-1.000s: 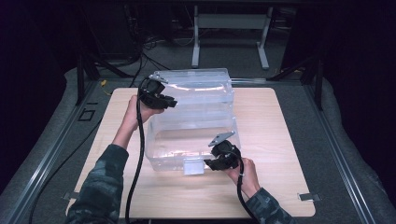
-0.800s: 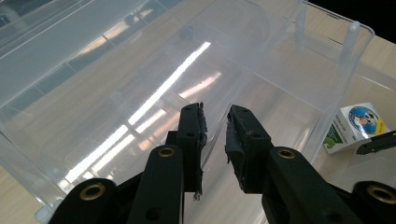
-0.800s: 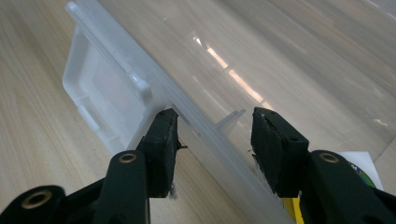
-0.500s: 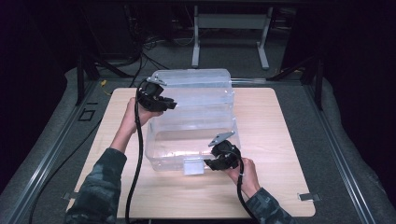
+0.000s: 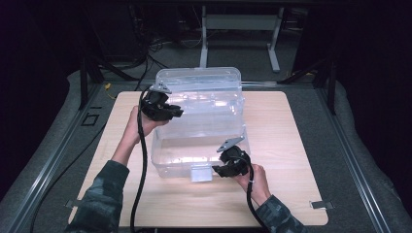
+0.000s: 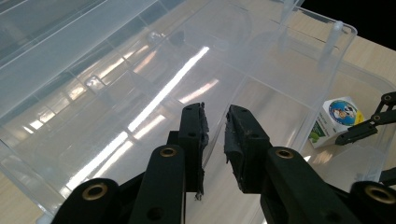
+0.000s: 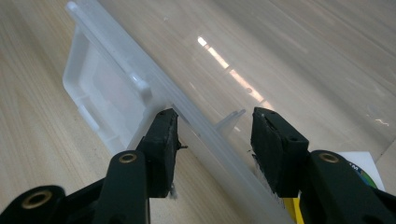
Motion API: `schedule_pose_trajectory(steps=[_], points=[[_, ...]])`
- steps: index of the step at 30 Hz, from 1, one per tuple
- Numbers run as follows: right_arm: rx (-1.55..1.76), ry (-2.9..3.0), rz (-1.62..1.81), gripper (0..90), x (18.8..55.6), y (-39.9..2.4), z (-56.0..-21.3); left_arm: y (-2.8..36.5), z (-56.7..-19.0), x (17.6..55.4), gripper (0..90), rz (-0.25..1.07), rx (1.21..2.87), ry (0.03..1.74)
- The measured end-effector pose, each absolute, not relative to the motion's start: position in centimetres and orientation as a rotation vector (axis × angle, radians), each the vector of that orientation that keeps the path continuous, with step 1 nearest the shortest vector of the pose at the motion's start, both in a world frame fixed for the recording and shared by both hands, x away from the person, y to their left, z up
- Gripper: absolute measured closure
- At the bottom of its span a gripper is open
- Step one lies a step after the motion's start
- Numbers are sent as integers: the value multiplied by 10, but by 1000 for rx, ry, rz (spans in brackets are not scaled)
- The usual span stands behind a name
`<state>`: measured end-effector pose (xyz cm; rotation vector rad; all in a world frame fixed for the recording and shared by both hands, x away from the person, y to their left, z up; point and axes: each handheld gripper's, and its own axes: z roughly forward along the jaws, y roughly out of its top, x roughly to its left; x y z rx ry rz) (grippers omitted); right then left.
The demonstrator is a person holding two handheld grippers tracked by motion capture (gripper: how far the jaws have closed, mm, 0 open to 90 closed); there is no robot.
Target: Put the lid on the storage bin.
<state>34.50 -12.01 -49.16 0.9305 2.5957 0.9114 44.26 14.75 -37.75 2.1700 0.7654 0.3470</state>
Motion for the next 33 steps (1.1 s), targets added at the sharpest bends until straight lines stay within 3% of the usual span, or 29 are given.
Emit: schedule_pose_trajectory(steps=[33], points=[[932, 2599, 912, 517, 345, -120, -492, 147, -384, 402, 750, 475, 2151, 738]])
